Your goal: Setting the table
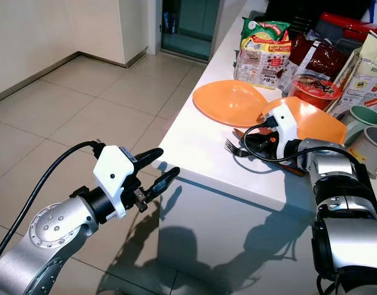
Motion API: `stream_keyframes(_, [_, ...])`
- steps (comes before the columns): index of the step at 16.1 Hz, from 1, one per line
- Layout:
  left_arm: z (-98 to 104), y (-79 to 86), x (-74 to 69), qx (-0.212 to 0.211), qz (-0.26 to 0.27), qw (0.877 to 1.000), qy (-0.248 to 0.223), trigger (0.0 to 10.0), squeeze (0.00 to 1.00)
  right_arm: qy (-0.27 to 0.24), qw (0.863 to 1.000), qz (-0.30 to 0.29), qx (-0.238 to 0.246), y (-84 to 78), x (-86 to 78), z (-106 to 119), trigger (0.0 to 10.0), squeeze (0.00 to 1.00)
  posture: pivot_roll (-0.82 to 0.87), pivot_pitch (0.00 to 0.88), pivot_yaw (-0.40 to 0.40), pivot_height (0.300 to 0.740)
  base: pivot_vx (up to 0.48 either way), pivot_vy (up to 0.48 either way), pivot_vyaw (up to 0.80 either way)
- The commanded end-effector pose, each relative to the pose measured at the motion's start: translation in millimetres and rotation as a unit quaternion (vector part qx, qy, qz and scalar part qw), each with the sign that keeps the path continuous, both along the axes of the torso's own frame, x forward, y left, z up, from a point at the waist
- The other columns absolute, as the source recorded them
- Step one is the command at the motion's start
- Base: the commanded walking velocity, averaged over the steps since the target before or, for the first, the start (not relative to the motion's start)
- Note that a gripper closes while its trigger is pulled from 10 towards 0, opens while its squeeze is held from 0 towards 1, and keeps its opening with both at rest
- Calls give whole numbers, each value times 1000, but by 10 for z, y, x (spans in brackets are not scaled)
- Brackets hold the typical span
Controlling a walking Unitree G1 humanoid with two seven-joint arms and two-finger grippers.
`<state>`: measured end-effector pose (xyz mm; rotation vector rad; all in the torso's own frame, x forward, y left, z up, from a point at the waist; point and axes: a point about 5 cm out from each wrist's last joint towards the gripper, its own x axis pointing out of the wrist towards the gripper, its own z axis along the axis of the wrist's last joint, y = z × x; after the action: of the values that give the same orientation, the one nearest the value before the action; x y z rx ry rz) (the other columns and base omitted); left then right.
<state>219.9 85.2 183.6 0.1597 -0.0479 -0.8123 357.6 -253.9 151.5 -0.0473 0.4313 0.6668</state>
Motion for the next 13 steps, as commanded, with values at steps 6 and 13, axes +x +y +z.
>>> stream_keyframes(6, [57, -19, -6, -2, -4, 1000, -17, 10000, 0, -49, 998, 16, 38, -31, 22, 308, 0, 0, 59, 0, -92, 740, 0, 0, 0])
stream_keyframes(13, [64, -28, -2, -5, -3, 1000, -19, 10000, 0, -67, 993, 0, 102, -69, 8, 477, 0, 0, 57, 0, -95, 740, 0, 0, 0])
